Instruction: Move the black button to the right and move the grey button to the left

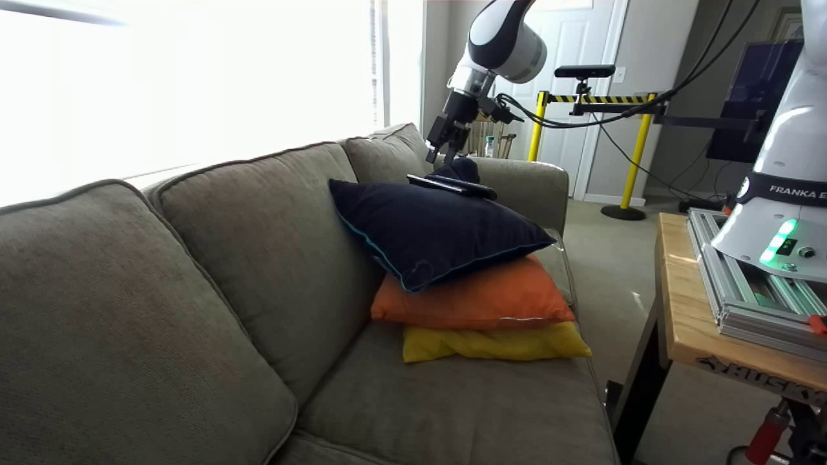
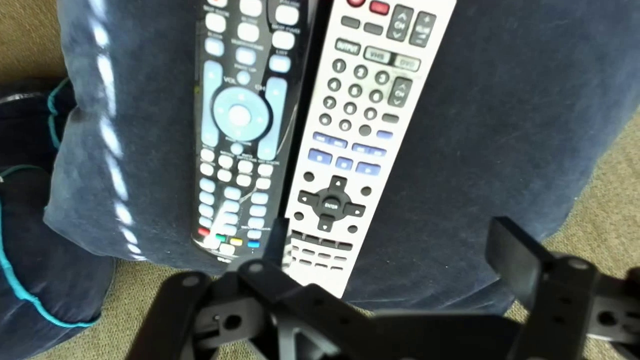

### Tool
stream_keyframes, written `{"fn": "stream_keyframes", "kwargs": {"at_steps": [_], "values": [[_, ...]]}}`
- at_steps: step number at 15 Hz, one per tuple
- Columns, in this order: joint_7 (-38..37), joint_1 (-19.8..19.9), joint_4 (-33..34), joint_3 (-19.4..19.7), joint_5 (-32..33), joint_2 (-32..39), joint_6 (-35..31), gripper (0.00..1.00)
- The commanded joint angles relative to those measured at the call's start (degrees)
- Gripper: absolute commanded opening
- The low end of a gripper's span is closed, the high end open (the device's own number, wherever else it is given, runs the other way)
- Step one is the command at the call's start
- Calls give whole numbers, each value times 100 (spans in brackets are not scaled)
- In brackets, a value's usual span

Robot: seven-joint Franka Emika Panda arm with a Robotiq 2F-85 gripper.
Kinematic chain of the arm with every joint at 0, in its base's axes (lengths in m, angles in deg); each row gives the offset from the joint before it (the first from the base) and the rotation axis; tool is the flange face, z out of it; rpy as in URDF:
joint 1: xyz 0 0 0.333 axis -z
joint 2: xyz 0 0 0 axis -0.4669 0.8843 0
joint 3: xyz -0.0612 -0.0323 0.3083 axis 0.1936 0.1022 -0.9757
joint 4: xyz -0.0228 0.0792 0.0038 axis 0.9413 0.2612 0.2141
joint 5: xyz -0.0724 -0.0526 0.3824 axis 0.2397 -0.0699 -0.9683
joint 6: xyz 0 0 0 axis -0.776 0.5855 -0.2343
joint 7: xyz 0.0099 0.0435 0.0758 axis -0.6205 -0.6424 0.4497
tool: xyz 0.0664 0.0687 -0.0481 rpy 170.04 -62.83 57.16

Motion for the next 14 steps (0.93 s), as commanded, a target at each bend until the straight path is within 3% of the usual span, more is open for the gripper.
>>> {"fn": "stream_keyframes", "kwargs": {"at_steps": [1,14], "values": [[156,2,213,-33,-163,279,57,100],[137,98,397,-109,-120,745,-69,100]]}}
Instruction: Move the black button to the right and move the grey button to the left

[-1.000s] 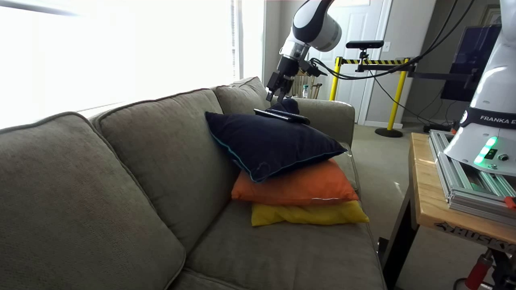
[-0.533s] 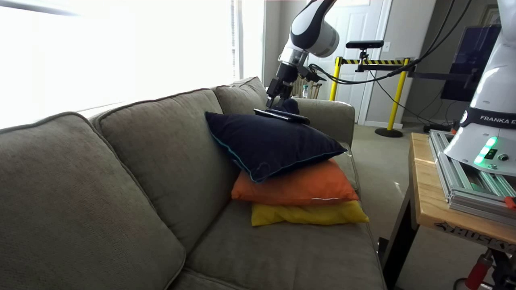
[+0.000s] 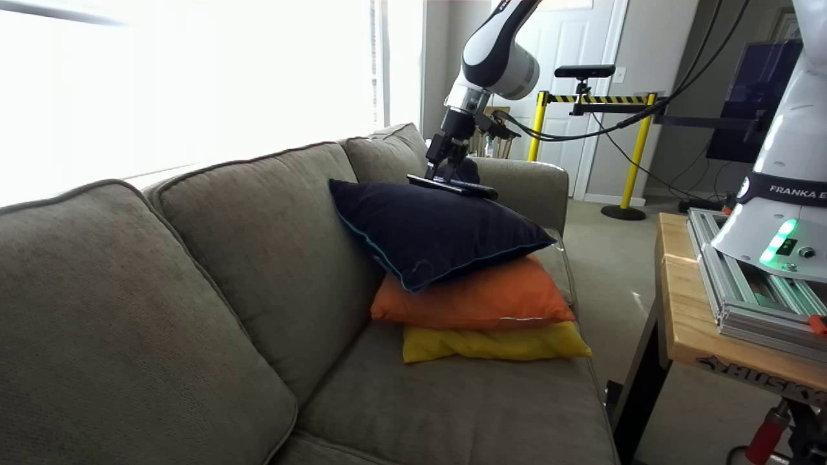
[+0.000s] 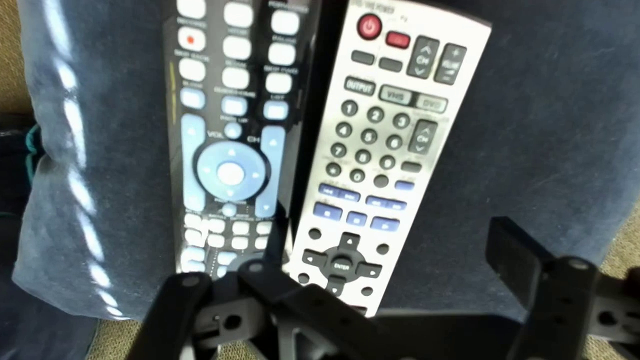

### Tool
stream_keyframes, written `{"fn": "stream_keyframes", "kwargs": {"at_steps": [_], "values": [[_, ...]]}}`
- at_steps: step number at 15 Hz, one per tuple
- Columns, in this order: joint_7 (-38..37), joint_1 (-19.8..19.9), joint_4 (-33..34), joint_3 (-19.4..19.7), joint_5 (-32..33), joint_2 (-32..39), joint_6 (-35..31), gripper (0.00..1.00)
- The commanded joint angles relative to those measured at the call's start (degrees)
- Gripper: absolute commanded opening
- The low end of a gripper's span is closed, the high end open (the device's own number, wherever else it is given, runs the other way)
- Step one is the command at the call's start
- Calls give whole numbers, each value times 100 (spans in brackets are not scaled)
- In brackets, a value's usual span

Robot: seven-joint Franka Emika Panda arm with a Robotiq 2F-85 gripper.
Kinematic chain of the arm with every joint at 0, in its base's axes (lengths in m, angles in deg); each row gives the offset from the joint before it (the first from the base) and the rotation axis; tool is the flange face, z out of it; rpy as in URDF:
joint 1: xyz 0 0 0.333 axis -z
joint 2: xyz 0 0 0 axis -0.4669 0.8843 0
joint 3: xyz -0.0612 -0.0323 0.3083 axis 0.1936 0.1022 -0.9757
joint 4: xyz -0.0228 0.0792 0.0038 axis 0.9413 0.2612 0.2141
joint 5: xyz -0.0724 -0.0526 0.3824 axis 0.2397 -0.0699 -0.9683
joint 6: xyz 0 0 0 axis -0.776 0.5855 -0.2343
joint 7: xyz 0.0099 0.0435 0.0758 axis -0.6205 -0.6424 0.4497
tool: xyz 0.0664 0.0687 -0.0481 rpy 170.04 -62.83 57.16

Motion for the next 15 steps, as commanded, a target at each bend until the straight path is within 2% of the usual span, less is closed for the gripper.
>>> {"fn": "stream_keyframes", "kwargs": {"at_steps": [1,15], "values": [[118,97,189,-109,-139,221,-37,100],[-31,-16,272,-24,12,335,22,100]]}}
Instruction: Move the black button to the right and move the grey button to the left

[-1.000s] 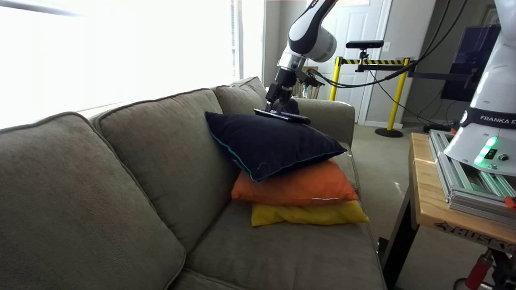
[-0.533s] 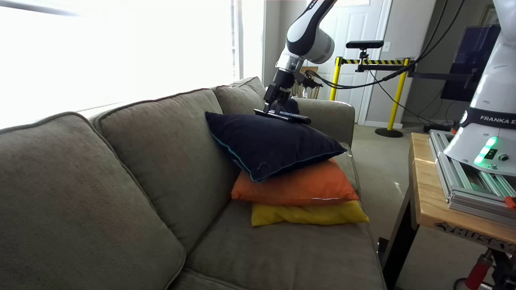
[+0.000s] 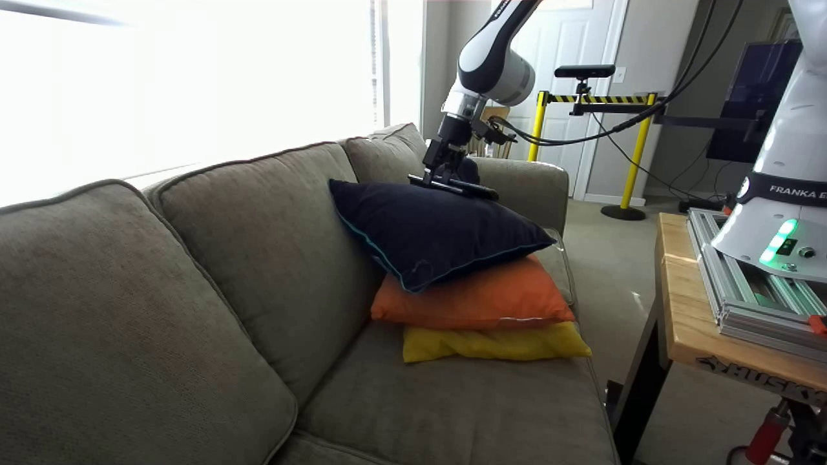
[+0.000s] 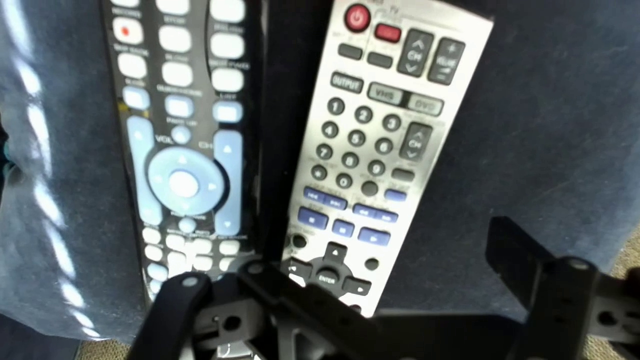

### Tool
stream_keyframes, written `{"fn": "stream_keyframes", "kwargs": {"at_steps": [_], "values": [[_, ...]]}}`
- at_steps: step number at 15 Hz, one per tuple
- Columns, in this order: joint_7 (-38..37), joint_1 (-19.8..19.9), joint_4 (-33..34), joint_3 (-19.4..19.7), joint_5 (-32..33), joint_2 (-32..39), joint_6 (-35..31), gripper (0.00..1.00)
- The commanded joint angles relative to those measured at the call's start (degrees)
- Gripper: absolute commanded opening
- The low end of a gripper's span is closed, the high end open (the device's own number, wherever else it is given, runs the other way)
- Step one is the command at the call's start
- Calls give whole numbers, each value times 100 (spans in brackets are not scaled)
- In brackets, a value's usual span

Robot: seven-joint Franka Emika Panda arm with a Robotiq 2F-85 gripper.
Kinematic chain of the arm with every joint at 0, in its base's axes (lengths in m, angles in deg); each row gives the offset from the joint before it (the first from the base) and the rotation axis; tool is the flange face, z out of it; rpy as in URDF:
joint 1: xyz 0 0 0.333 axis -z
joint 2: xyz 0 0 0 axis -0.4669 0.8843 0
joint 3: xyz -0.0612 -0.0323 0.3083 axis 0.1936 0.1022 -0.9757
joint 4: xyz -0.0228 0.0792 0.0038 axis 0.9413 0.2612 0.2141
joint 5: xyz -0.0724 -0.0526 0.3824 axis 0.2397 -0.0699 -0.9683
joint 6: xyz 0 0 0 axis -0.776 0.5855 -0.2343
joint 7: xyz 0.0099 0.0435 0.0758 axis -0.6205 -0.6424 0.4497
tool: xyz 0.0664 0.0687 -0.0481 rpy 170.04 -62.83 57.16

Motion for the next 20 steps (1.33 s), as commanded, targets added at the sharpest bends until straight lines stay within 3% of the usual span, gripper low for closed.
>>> {"fn": "stream_keyframes", "kwargs": {"at_steps": [1,5,6,13,17,20], "values": [[-45,-26,96,38,12,56,56,100],[-116,-92,106,124,82,27,114,100],[-120,-112,112,152,109,43,117,78],[-163,-208,125,294,180,70,144,31],[-163,-209,177,228,129,33,194,13],[-158,-222,268,155,75,-57,323,7]]}}
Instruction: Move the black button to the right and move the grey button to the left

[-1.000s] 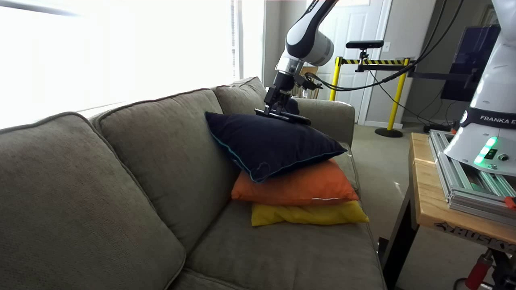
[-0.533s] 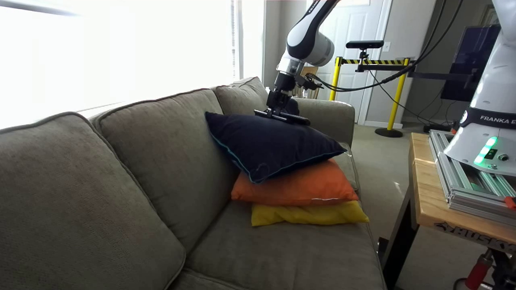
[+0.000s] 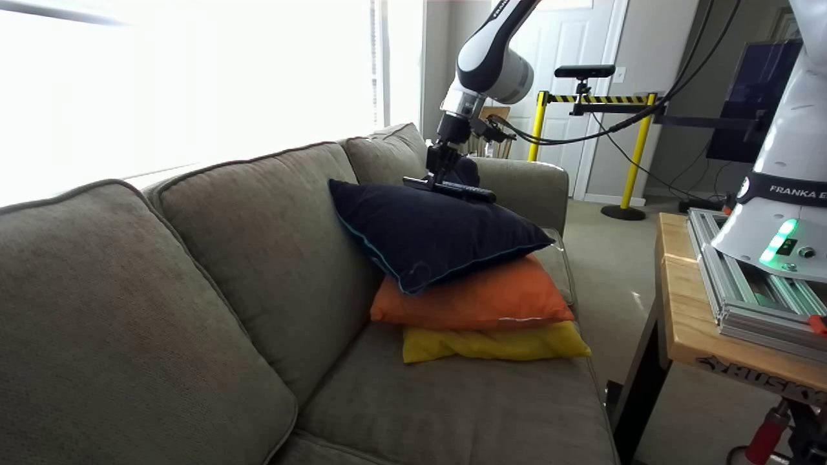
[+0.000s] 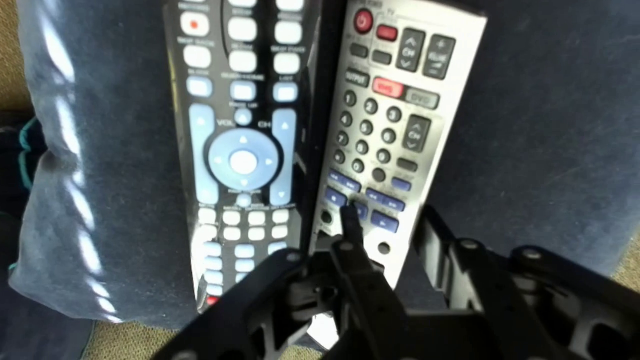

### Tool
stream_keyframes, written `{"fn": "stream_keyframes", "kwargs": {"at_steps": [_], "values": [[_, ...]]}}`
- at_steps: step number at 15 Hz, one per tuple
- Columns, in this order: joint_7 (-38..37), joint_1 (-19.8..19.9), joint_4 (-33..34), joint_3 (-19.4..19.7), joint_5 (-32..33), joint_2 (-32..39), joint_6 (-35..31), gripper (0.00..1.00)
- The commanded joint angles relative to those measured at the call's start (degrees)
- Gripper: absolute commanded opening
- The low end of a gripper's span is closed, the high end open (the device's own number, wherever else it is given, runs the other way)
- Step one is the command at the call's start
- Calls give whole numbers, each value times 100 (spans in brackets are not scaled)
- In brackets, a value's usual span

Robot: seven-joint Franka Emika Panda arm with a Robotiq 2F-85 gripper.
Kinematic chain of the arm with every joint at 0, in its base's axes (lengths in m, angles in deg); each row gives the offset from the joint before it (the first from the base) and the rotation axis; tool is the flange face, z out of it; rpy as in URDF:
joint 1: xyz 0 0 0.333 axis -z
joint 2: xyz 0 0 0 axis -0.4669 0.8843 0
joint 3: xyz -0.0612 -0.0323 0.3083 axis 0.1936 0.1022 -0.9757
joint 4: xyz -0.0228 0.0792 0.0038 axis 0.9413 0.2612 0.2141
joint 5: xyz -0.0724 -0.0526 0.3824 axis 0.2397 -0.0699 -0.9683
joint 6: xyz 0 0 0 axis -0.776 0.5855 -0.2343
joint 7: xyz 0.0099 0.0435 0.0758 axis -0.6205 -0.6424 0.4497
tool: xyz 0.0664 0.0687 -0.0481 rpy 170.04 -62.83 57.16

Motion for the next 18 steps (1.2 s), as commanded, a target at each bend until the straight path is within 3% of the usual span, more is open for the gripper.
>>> {"fn": "stream_keyframes", "kwargs": {"at_steps": [1,2,3,10,18], "values": [[-132,-75,210,-70,10,-77,313,4],[-128,-85,250,-95,-11,-130,378,0],[-120,-97,297,-117,-40,-166,452,5],[-71,-374,616,-270,-124,-329,788,4],[-169,-867,667,-96,125,-265,722,4]]}}
